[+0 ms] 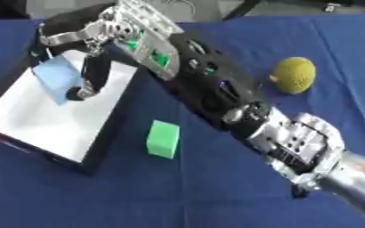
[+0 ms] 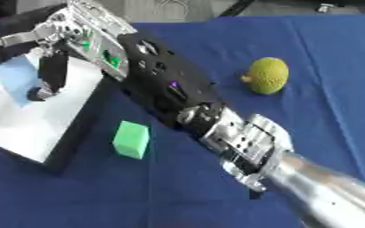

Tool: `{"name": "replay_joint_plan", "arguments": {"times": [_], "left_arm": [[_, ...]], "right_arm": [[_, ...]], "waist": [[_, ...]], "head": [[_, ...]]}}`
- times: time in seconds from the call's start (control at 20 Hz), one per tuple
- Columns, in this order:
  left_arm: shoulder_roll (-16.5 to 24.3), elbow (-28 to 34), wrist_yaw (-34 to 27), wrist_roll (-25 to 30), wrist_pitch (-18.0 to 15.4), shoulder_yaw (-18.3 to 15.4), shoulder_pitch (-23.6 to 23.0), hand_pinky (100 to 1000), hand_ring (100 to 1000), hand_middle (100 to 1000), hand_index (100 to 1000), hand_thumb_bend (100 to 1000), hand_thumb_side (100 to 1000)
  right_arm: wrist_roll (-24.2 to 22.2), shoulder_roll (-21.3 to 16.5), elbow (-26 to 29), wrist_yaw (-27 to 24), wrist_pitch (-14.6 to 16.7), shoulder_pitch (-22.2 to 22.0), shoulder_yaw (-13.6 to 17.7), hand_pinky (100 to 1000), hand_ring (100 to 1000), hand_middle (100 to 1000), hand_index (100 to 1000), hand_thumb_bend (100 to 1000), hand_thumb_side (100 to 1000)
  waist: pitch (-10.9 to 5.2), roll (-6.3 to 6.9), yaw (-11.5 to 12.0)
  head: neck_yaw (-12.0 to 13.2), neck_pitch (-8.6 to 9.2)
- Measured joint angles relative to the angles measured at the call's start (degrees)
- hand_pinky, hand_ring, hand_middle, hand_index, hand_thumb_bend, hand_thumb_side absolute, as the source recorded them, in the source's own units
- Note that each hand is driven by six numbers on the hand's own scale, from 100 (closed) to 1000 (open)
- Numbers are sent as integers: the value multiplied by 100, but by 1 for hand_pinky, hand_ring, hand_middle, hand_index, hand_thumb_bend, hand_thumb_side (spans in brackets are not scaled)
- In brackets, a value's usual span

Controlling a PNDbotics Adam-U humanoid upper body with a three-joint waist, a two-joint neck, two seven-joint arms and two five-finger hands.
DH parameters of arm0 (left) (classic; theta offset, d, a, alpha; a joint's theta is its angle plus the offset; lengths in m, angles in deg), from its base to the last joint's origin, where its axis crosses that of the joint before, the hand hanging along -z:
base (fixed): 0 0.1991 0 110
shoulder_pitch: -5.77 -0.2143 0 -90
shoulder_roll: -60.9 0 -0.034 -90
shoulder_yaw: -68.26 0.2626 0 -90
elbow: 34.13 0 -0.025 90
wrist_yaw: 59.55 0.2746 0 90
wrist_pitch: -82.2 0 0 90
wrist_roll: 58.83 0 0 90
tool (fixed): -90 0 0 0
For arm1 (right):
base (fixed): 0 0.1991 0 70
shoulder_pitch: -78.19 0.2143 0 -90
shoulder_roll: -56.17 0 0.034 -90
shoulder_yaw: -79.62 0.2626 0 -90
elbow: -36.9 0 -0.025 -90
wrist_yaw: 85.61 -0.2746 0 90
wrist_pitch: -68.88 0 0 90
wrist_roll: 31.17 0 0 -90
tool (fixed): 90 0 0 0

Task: Pick up objects on the table and place them in the box.

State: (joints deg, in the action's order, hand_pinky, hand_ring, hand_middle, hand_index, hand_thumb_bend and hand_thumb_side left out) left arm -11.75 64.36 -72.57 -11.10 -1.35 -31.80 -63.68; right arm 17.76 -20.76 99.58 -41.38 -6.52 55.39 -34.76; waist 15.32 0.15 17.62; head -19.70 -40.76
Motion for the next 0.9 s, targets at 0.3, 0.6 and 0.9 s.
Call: {"name": "replay_joint_plan", "arguments": {"times": [0.3,0.6,0.9], "left_arm": [[0,372,73,108,81,120,124,648,779,848,873,591,608],[0,546,164,153,162,164,126,648,779,848,874,596,604],[0,564,181,115,205,162,105,650,780,849,873,597,599]], "right_arm": [[347,147,-492,423,106,-125,74,823,703,529,689,282,100],[545,160,-617,602,250,-116,165,916,895,808,860,535,328],[703,-33,-473,483,219,40,329,912,874,793,855,496,294]], "waist": [[59,-14,34],[62,-14,43],[62,-21,-4]], "head": [[-68,20],[-78,21],[-9,17]]}}
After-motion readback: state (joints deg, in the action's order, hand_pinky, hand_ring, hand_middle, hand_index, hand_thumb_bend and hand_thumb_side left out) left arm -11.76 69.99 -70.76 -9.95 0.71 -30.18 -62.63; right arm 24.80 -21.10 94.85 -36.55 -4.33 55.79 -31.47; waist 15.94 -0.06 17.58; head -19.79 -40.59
